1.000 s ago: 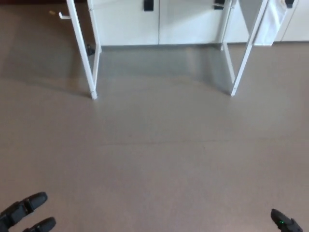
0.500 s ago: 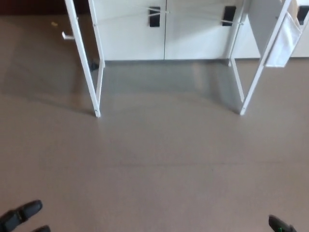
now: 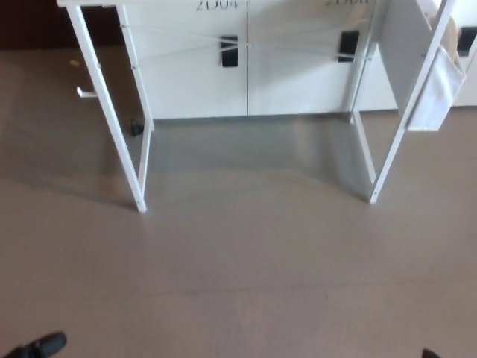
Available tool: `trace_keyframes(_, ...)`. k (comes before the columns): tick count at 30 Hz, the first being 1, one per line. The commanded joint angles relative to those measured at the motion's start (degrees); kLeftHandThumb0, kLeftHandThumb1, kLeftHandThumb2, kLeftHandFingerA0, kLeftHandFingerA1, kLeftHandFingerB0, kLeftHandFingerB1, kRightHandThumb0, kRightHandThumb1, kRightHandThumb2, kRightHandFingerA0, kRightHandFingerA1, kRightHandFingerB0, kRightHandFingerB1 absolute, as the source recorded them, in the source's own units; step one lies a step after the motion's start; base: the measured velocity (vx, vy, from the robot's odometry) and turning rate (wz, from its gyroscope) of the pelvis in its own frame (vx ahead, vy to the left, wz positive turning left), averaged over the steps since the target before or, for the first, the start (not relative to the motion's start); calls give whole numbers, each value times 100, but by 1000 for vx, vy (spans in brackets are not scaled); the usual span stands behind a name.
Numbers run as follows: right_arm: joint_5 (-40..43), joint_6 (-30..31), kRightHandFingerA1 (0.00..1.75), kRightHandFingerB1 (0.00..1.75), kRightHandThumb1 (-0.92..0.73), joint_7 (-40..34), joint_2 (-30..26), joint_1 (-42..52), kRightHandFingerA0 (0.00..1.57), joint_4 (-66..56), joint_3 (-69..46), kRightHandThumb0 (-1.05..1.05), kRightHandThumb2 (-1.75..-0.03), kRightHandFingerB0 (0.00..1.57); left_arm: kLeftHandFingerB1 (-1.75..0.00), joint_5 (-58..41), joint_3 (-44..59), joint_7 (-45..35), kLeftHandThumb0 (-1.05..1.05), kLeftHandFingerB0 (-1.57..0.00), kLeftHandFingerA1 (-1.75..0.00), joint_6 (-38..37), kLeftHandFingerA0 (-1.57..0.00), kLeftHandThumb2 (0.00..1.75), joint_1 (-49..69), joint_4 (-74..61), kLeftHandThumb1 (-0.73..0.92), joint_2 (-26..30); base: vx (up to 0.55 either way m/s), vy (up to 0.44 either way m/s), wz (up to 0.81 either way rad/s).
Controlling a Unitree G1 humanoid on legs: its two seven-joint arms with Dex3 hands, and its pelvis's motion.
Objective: The robot walk towards a table in front and uses its left hand to pickup a tennis ball on the left side and put it in a container on the right hand side
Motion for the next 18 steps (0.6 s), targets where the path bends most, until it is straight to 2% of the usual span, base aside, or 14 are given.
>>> trace_keyframes(1,97,286,42,26,-60,11,3,-223,1,-126,-36,-32,-67,0,-60,77,24,97,30,-28,-64,-90,-29,83,-154,-40,24,102,411,107,-33)
trace_keyframes(2,129,300,48,32,-64,19,20,-249,0,-109,-52,-34,-59,0,-61,22,44,66,30,-27,-64,-46,-30,85,-170,-44,27,116,414,110,5)
trace_keyframes(3,173,312,48,32,-64,30,44,-274,0,-86,-72,-34,-59,0,-61,-37,65,13,30,-27,-64,-11,-30,85,-178,-57,27,137,259,159,12)
trace_keyframes(4,201,285,48,30,-63,36,83,-241,0,-51,-74,-35,-59,0,-61,-65,96,2,42,-36,-66,23,-34,64,-152,-80,35,160,237,111,3)
trace_keyframes(10,149,56,51,31,-59,-53,137,-413,0,351,-131,-38,-63,0,-58,-22,84,-13,38,-33,-64,97,-32,60,-237,-102,38,281,200,5,9)
trace_keyframes(14,176,75,47,29,-62,-7,135,-425,0,332,-153,-34,-59,0,-58,-99,92,64,40,-31,-64,240,-30,63,-303,-224,39,262,216,-129,5)
trace_keyframes(15,160,32,44,24,-57,-23,139,-393,2,358,-158,-34,-68,0,-58,-96,87,47,41,-32,-64,226,-31,63,-300,-194,38,261,359,-304,52)
trace_keyframes(16,151,15,50,33,-62,-24,138,-358,0,361,-160,-34,-60,0,-59,-100,86,58,42,-32,-65,254,-32,64,-276,-209,37,254,343,-299,27)
trace_keyframes(17,141,-6,50,33,-62,-22,136,-311,0,362,-163,-34,-60,0,-59,-105,88,77,42,-32,-65,298,-32,64,-242,-236,37,241,223,-228,1)
trace_keyframes(18,112,18,49,32,-54,-65,155,-259,1,325,-156,-38,-75,0,-59,-99,82,87,42,-32,-65,319,-32,65,-225,-255,37,241,164,-152,-8)
